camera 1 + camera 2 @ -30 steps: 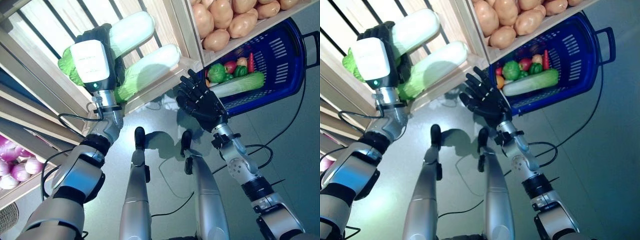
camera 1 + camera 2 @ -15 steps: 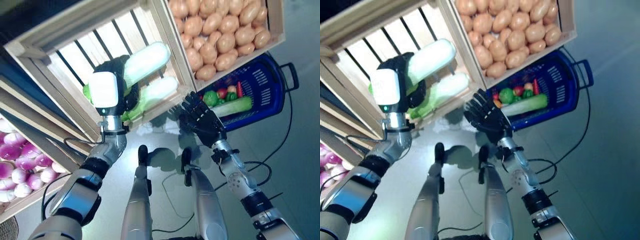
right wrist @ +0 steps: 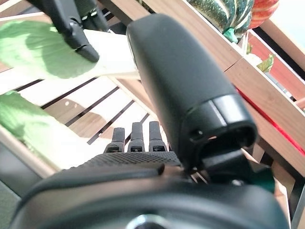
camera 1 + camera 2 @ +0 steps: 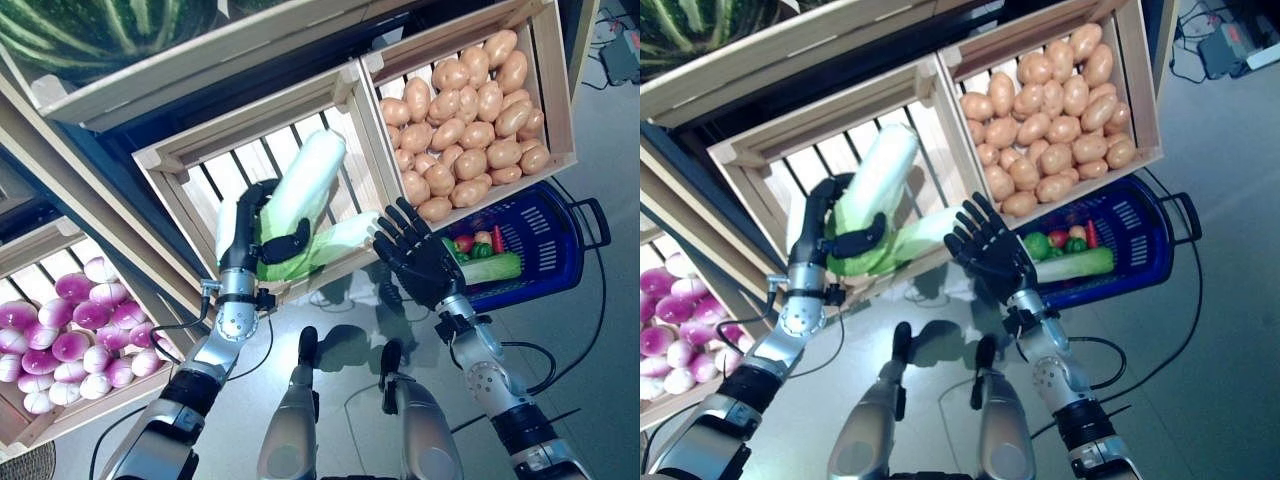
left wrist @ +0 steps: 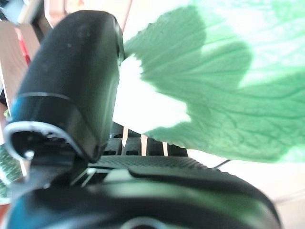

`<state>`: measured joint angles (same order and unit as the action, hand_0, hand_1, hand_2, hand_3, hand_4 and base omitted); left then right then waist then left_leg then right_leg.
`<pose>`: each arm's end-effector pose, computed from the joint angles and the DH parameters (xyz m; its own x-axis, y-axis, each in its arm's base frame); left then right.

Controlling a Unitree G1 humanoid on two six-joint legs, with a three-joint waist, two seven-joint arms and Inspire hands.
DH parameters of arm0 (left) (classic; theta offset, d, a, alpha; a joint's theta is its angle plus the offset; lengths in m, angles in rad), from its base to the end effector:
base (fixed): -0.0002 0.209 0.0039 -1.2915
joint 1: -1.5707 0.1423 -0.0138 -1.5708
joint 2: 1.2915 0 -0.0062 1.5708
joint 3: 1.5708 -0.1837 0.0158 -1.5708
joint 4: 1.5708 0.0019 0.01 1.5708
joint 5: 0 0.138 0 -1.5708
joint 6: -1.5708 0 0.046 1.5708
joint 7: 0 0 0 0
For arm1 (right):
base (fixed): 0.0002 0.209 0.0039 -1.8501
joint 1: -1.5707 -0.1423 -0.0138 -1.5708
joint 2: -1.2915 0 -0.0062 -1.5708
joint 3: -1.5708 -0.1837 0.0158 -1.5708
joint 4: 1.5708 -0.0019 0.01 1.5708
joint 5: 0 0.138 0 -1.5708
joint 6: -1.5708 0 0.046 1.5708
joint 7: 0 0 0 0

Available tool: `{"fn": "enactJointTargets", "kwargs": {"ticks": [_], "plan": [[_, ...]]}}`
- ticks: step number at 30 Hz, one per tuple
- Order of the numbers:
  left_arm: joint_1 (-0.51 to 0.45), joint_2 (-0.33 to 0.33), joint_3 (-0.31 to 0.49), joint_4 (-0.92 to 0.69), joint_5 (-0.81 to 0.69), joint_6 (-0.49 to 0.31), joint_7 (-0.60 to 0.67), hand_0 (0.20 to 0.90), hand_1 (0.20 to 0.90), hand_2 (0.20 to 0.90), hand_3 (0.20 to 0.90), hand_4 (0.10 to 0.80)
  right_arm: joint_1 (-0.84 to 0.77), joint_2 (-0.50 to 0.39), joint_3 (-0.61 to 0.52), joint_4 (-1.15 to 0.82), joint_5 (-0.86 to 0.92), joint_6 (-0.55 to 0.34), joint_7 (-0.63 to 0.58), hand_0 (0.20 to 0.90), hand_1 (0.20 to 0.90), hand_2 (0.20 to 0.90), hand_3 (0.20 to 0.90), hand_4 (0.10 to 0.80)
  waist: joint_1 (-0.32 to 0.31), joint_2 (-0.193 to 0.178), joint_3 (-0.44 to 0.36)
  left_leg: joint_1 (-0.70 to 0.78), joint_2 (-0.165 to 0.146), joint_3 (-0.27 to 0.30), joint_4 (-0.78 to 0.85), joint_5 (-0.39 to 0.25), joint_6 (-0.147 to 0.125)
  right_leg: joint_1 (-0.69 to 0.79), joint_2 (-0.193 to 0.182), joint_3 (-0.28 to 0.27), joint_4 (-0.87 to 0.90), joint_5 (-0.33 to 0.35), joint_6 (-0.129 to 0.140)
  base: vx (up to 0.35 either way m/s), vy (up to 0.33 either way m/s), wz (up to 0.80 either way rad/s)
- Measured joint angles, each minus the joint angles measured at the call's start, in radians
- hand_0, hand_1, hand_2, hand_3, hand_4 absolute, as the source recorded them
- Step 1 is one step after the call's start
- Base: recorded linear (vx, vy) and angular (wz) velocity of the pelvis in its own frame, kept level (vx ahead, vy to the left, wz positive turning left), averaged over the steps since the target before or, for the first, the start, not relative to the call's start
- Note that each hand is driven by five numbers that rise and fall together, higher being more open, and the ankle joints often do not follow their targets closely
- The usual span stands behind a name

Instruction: Put vegetables into the basket

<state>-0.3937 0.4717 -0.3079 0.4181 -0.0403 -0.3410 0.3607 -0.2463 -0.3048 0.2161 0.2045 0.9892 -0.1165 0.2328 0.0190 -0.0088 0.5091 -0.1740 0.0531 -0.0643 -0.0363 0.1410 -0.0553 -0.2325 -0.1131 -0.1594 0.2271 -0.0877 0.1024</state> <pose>0.2701 0.1890 0.0734 0.9453 -0.0082 0.3262 -0.1331 0.9031 0.4084 0.2483 -0.1662 0.0606 0.9272 0.3150 0.2026 -0.3734 0.7358 0.5650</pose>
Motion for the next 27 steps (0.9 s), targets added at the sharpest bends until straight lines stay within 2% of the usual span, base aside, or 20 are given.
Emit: {"fn": "enactJointTargets", "kwargs": {"ticks": [5,11,21,27], "plan": [[0.021,0.001,-0.018,-0.062,-0.056,0.019,-0.166,0.300,0.300,0.300,0.300,0.400,0.004,-0.034,-0.017,-0.012,-0.001,0.004,0.029,0.900,0.900,0.900,0.900,0.800,0.005,0.030,-0.025,0.064,-0.002,-0.007,-0.038,-0.002,0.005,0.112,0.004,-0.016,-0.128,0.044,0.015,0.110,-0.010,0.06],[0.001,0.012,-0.041,-0.086,-0.073,0.077,-0.282,0.300,0.300,0.300,0.300,0.400,-0.090,-0.071,-0.004,-0.017,-0.004,0.037,0.029,0.900,0.900,0.900,0.900,0.800,0.010,0.034,-0.036,0.136,-0.004,-0.005,-0.051,-0.009,0.016,0.219,0.010,-0.019,-0.215,0.074,0.019,0.140,-0.005,0.01],[0.010,0.032,-0.049,-0.086,-0.091,0.128,-0.365,0.300,0.300,0.300,0.300,0.400,-0.053,-0.085,0.007,-0.016,0.000,0.069,0.021,0.900,0.900,0.900,0.900,0.800,0.014,0.034,-0.138,0.180,-0.014,-0.004,-0.052,-0.022,0.025,0.294,0.007,-0.017,-0.281,0.097,0.026,0.099,-0.009,0.01],[0.058,0.056,-0.072,-0.086,-0.091,0.139,-0.416,0.300,0.300,0.300,0.300,0.400,0.017,-0.087,0.040,-0.016,0.001,0.070,0.021,0.900,0.900,0.900,0.900,0.800,0.011,0.027,-0.221,0.199,-0.018,0.011,-0.053,-0.034,0.028,0.324,0.005,-0.008,-0.315,0.109,0.028,0.072,-0.003,-0.06]]}}
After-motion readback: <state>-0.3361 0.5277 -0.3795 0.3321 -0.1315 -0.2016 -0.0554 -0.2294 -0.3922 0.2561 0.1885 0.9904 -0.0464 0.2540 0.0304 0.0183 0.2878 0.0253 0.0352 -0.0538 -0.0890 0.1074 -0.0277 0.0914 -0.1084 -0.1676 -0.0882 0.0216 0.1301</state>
